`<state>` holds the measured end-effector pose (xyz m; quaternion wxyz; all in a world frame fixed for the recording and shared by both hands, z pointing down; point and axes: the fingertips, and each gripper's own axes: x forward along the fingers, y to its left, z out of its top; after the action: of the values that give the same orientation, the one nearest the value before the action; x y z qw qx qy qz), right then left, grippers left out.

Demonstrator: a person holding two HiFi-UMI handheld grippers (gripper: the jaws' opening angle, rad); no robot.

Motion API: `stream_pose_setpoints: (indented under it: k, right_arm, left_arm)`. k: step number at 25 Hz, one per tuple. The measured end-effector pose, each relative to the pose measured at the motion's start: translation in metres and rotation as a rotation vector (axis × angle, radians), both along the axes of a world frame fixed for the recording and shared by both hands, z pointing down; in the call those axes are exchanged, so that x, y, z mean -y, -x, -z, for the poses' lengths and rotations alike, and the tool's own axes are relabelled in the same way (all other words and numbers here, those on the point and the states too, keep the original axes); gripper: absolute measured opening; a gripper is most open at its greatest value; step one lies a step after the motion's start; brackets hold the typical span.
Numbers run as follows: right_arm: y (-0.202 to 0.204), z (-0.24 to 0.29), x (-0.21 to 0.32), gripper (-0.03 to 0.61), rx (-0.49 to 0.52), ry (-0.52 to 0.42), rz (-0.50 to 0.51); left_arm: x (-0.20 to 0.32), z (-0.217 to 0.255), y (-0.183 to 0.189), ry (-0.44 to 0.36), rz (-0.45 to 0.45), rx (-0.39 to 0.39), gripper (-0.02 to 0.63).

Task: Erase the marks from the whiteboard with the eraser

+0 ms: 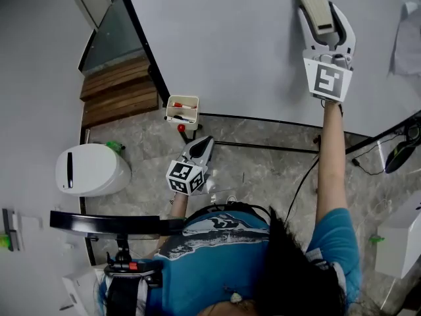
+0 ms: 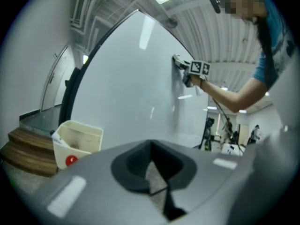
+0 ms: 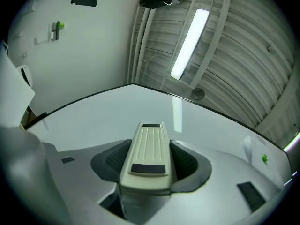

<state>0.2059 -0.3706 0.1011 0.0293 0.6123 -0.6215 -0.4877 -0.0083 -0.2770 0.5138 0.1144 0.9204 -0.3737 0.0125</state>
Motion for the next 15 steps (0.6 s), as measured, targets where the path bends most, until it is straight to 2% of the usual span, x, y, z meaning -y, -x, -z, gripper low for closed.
stream_pose_setpoints:
  k: [5, 15]
  right_arm:
    - [-0.027, 0.018, -0.008, 0.262, 0.004, -0.038, -0.048]
    - [-0.025, 0.017, -0.002, 0.262, 0.070, -0.047, -0.025]
  left_arm:
    - [-0.001, -0.001, -0.002, 0.007, -0.006, 0.004, 0.005]
    - [-0.001, -0.003, 0.007, 0.016, 0.015, 0.011, 0.005]
